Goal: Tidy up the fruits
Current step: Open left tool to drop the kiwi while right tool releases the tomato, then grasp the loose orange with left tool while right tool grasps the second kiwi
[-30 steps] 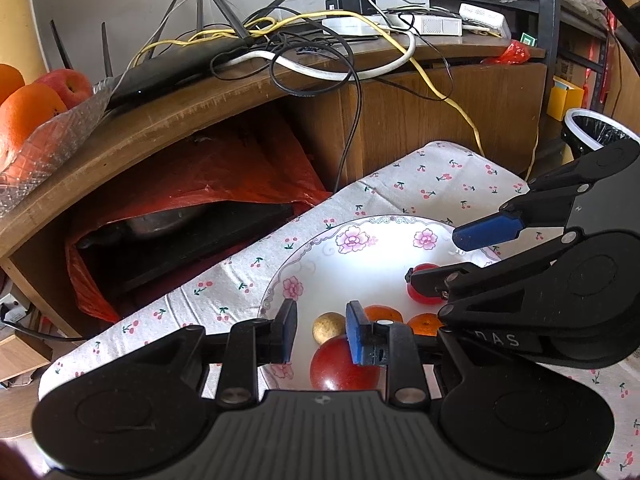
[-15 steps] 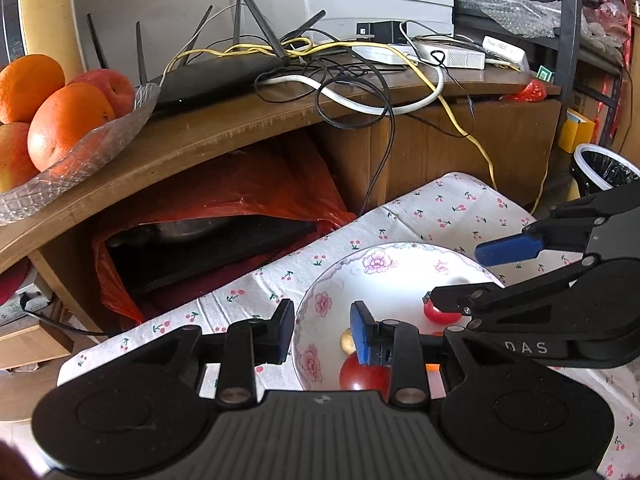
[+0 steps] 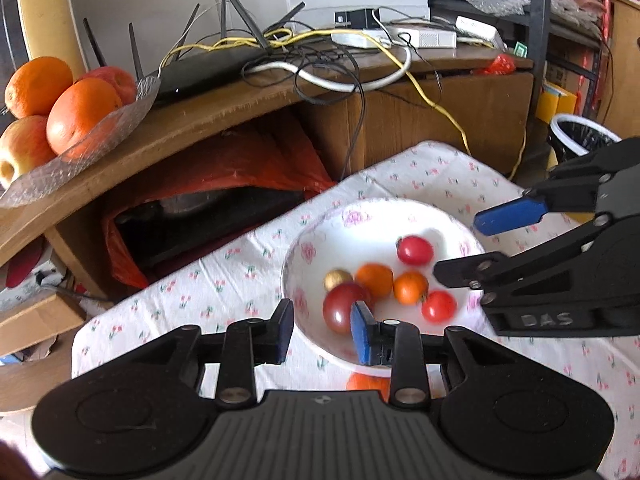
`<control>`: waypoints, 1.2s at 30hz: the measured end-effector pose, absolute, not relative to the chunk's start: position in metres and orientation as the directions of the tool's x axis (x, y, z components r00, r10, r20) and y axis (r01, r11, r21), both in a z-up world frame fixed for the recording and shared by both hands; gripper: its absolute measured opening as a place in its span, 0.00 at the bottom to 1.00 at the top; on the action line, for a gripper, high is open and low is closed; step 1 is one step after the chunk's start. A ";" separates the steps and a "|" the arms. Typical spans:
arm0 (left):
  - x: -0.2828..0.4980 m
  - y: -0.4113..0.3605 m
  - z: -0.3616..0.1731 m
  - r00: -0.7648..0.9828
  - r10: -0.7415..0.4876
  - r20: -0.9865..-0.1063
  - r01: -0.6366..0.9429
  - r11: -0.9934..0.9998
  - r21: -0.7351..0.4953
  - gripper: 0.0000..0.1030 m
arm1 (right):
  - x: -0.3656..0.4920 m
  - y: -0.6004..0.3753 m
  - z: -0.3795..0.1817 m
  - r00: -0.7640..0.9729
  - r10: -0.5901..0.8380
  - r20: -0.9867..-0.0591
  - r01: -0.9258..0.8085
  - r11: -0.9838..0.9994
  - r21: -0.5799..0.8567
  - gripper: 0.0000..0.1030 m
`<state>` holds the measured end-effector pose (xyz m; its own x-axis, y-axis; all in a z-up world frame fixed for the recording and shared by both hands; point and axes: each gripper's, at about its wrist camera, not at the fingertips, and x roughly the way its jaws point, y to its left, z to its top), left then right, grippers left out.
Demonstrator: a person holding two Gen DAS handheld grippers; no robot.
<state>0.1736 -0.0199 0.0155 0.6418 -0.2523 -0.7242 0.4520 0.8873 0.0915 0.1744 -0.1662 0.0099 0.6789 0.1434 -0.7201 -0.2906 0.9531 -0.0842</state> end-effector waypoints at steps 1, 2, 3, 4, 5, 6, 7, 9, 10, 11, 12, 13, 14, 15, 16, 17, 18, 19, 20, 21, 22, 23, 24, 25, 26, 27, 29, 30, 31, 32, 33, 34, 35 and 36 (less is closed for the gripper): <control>0.170 -0.018 0.015 0.638 -0.248 -0.729 0.451 0.888 0.093 0.39 | 0.170 -0.165 0.011 0.676 0.144 -0.722 -0.294 0.952 -0.085 0.42; 0.165 -0.016 0.014 0.633 -0.245 -0.734 0.449 0.889 0.090 0.39 | 0.164 -0.165 0.011 0.673 0.145 -0.725 -0.298 0.951 -0.086 0.42; 0.161 -0.014 0.013 0.628 -0.244 -0.739 0.448 0.890 0.087 0.39 | 0.159 -0.164 0.011 0.670 0.146 -0.728 -0.303 0.949 -0.088 0.42; 0.157 -0.012 0.013 0.624 -0.243 -0.743 0.447 0.890 0.085 0.39 | 0.153 -0.163 0.011 0.664 0.148 -0.733 -0.308 0.947 -0.089 0.42; 0.153 -0.010 0.013 0.620 -0.240 -0.747 0.445 0.892 0.083 0.39 | 0.148 -0.163 0.010 0.659 0.148 -0.737 -0.313 0.946 -0.090 0.42; 0.150 -0.008 0.012 0.615 -0.238 -0.752 0.442 0.893 0.080 0.39 | 0.143 -0.162 0.009 0.653 0.149 -0.742 -0.318 0.944 -0.091 0.42; 0.147 -0.006 0.011 0.609 -0.236 -0.757 0.443 0.893 0.078 0.39 | 0.138 -0.161 0.007 0.646 0.150 -0.748 -0.323 0.942 -0.090 0.42; 0.142 -0.004 0.010 0.603 -0.232 -0.763 0.446 0.891 0.081 0.39 | 0.129 -0.160 0.004 0.631 0.155 -0.760 -0.327 0.942 -0.080 0.42; 0.140 -0.003 0.008 0.599 -0.234 -0.766 0.450 0.890 0.079 0.39 | 0.125 -0.160 0.001 0.620 0.161 -0.768 -0.331 0.941 -0.069 0.42; 0.138 -0.002 0.007 0.593 -0.235 -0.770 0.453 0.888 0.078 0.39 | 0.121 -0.158 -0.001 0.609 0.168 -0.775 -0.338 0.939 -0.062 0.42; 0.138 -0.002 0.005 0.589 -0.234 -0.774 0.456 0.887 0.079 0.39 | 0.116 -0.155 -0.004 0.600 0.175 -0.781 -0.348 0.936 -0.058 0.42; 0.138 -0.002 0.003 0.584 -0.232 -0.778 0.458 0.886 0.080 0.39 | 0.113 -0.153 -0.006 0.595 0.179 -0.784 -0.359 0.932 -0.059 0.42; 0.138 -0.002 0.002 0.579 -0.231 -0.782 0.460 0.885 0.079 0.39 | 0.110 -0.150 -0.008 0.591 0.186 -0.785 -0.370 0.927 -0.059 0.42; 0.138 -0.002 0.000 0.575 -0.230 -0.785 0.462 0.884 0.079 0.39 | 0.109 -0.146 -0.010 0.588 0.196 -0.785 -0.382 0.923 -0.056 0.42; 0.139 -0.002 -0.001 0.571 -0.230 -0.788 0.463 0.883 0.078 0.39 | 0.108 -0.143 -0.012 0.584 0.206 -0.785 -0.393 0.918 -0.052 0.41; 0.140 -0.002 -0.003 0.568 -0.231 -0.790 0.466 0.882 0.077 0.39 | 0.110 -0.140 -0.014 0.578 0.211 -0.788 -0.402 0.914 -0.050 0.41; 0.141 -0.002 -0.005 0.564 -0.232 -0.792 0.468 0.881 0.076 0.39 | 0.111 -0.137 -0.017 0.572 0.213 -0.792 -0.409 0.911 -0.050 0.41; 0.143 -0.002 -0.007 0.560 -0.232 -0.796 0.468 0.881 0.072 0.39 | 0.112 -0.134 -0.019 0.564 0.216 -0.797 -0.416 0.908 -0.049 0.41; 0.144 -0.001 -0.009 0.555 -0.231 -0.799 0.465 0.883 0.068 0.39 | 0.114 -0.131 -0.022 0.557 0.220 -0.801 -0.424 0.905 -0.046 0.41; 0.146 0.000 -0.011 0.552 -0.225 -0.803 0.463 0.884 0.071 0.39 | 0.116 -0.129 -0.025 0.553 0.223 -0.803 -0.431 0.901 -0.046 0.41; 0.147 0.000 -0.013 0.550 -0.220 -0.805 0.462 0.884 0.074 0.39 | 0.117 -0.128 -0.027 0.549 0.226 -0.805 -0.437 0.899 -0.045 0.41; 0.149 0.001 -0.015 0.549 -0.216 -0.808 0.460 0.885 0.076 0.39 | 0.118 -0.127 -0.029 0.542 0.231 -0.808 -0.441 0.896 -0.039 0.41; 0.150 0.001 -0.017 0.547 -0.213 -0.809 0.458 0.886 0.076 0.39 | 0.119 -0.125 -0.032 0.537 0.234 -0.811 -0.444 0.896 -0.035 0.40; 0.151 0.001 -0.018 0.545 -0.212 -0.811 0.456 0.887 0.075 0.39 | 0.120 -0.124 -0.034 0.532 0.235 -0.814 -0.447 0.894 -0.034 0.38; 0.152 0.001 -0.019 0.543 -0.212 -0.813 0.454 0.888 0.072 0.39 | 0.122 -0.123 -0.036 0.525 0.237 -0.817 -0.450 0.893 -0.030 0.36; 0.153 0.001 -0.020 0.541 -0.209 -0.815 0.451 0.889 0.072 0.39 | 0.123 -0.123 -0.037 0.518 0.243 -0.820 -0.451 0.892 -0.020 0.30; 0.154 0.001 -0.023 0.538 -0.199 -0.819 0.446 0.892 0.077 0.39 | 0.126 -0.124 -0.041 0.502 0.259 -0.825 -0.446 0.895 0.010 0.25; 0.155 0.001 -0.025 0.536 -0.197 -0.821 0.446 0.892 0.077 0.39 | 0.127 -0.124 -0.043 0.494 0.263 -0.829 -0.445 0.895 0.018 0.25; 0.156 0.001 -0.027 0.534 -0.195 -0.823 0.447 0.891 0.079 0.39 | 0.128 -0.124 -0.045 0.496 0.258 -0.829 -0.443 0.897 0.015 0.22; 0.156 0.000 -0.028 0.532 -0.194 -0.824 0.449 0.890 0.081 0.39 | 0.129 -0.124 -0.046 0.494 0.256 -0.831 -0.442 0.897 0.013 0.21; 0.156 -0.002 -0.029 0.530 -0.193 -0.826 0.454 0.887 0.084 0.39 | 0.131 -0.125 -0.048 0.483 0.262 -0.836 -0.442 0.897 0.026 0.21; 0.156 -0.004 -0.030 0.528 -0.193 -0.827 0.460 0.884 0.087 0.39 | 0.132 -0.126 -0.049 0.476 0.269 -0.838 -0.437 0.899 0.041 0.20; 0.156 -0.006 -0.032 0.527 -0.193 -0.828 0.466 0.880 0.091 0.40 | 0.132 -0.127 -0.050 0.472 0.274 -0.838 -0.435 0.899 0.050 0.20; 0.156 -0.009 -0.033 0.525 -0.193 -0.829 0.472 0.876 0.095 0.40 | 0.132 -0.128 -0.049 0.468 0.278 -0.839 -0.435 0.899 0.056 0.20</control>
